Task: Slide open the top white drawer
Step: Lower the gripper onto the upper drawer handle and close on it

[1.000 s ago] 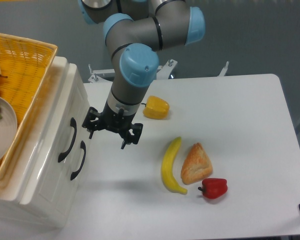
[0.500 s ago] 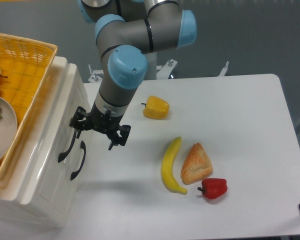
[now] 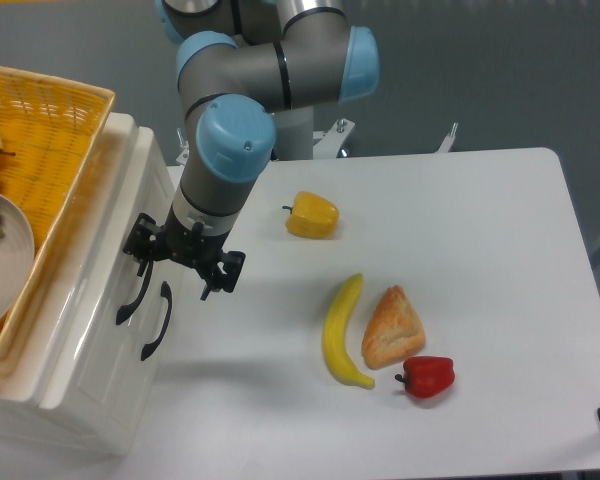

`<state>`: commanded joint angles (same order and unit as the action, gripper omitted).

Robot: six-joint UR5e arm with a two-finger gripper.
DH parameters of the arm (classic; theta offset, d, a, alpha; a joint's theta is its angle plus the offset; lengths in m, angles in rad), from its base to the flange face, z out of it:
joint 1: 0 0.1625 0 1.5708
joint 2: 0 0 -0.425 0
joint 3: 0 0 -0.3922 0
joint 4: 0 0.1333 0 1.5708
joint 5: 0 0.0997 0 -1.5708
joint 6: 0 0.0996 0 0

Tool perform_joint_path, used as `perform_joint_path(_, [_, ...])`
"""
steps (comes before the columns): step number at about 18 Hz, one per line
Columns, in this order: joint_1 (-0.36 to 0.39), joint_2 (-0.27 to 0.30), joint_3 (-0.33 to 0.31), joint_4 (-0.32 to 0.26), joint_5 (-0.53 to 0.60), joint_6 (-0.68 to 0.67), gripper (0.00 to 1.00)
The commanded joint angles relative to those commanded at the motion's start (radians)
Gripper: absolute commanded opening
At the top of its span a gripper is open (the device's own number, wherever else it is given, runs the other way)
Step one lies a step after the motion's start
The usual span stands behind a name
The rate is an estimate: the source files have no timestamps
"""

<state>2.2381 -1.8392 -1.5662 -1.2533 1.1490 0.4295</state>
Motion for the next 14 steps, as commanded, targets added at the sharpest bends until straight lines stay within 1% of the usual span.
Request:
perform_joint_path(8, [-0.002,-0.008,-0.003,0.002,-0.002,0.0,0.89])
perform_joint_path(14, [-0.006,-0.008,-0.006,0.0,0.0,0.0,0.88])
